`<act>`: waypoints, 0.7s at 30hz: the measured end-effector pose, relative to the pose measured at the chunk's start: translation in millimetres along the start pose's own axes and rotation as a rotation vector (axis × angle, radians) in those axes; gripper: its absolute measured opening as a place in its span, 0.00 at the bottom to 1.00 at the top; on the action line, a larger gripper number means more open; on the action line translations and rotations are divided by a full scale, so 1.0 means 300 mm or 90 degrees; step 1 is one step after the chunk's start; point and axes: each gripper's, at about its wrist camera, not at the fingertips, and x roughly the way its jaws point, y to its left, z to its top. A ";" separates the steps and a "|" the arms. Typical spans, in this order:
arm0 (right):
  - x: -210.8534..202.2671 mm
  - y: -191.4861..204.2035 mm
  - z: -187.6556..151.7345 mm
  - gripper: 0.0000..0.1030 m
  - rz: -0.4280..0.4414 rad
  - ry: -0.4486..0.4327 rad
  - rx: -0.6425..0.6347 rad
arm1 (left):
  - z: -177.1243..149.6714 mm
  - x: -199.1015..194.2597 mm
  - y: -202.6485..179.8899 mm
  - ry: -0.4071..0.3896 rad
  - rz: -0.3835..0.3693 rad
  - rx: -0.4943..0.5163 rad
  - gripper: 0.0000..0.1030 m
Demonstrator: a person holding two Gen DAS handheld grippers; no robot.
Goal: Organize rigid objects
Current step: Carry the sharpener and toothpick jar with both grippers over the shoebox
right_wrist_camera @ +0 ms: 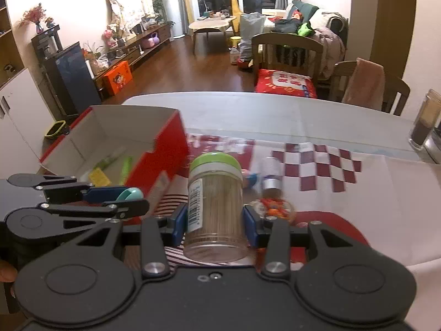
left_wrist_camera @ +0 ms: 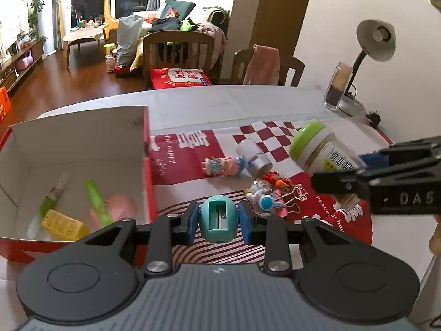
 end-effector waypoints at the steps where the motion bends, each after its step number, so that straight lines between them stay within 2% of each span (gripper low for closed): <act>1: 0.002 0.022 0.005 0.41 0.003 -0.001 -0.002 | 0.003 -0.014 0.016 -0.004 0.002 0.001 0.29; 7: 0.032 0.160 0.051 0.41 0.011 -0.012 -0.031 | 0.028 -0.089 0.133 -0.023 0.012 -0.005 0.29; 12: 0.083 0.260 0.104 0.41 0.016 -0.018 -0.047 | 0.057 -0.126 0.268 -0.037 0.041 -0.015 0.29; 21: 0.248 0.428 0.154 0.41 -0.004 -0.011 -0.097 | 0.099 -0.083 0.518 -0.028 0.105 -0.004 0.29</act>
